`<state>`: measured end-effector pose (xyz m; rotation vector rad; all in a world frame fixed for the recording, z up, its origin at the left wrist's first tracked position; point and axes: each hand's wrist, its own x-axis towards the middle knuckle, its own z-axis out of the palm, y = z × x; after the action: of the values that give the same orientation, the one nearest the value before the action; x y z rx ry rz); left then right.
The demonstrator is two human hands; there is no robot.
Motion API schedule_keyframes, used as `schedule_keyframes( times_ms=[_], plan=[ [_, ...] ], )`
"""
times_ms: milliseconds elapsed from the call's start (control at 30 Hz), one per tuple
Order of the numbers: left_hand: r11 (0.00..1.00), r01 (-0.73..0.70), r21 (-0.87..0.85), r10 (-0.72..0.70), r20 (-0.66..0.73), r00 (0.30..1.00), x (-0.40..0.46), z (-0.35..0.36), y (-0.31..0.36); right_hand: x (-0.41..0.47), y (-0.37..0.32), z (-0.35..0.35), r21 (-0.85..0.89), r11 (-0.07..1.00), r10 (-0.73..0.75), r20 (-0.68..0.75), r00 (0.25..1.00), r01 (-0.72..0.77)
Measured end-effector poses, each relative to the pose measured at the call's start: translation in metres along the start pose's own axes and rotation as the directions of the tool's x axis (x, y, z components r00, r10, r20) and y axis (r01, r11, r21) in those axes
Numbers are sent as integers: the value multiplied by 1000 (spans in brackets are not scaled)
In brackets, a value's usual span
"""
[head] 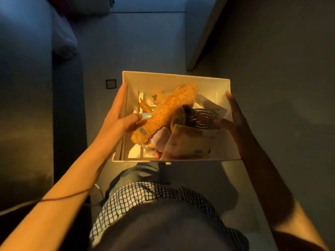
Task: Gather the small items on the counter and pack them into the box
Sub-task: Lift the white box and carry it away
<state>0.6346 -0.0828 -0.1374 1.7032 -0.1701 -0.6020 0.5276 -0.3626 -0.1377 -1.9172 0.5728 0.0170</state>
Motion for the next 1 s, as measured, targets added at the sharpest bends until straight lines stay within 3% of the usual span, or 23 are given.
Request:
schedule_keyframes(
  times_ms=[167, 333, 467, 700, 1000],
  plan=[
    [1000, -1, 9, 1, -23, 1000, 87, -14, 30, 103, -20, -7, 90, 996, 4, 10, 1000, -5],
    [1000, 2, -13, -3, -68, 998, 167, -25, 48, 207, -27, -18, 31, 999, -26, 42, 999, 25],
    [1000, 17, -5, -17, -142, 990, 232, -29, 52, 293, -48, -18, 83, 994, -82, 153, 985, 69],
    [991, 85, -106, -115, -327, 938, 350, -35, 63, 456, -76, -15, 123, 992, -59, 355, 933, 16],
    [983, 119, -140, -174, -500, 849, 491, -83, 44, 647, -108, 47, 65, 996, -87, 560, 824, 61]
  ],
)
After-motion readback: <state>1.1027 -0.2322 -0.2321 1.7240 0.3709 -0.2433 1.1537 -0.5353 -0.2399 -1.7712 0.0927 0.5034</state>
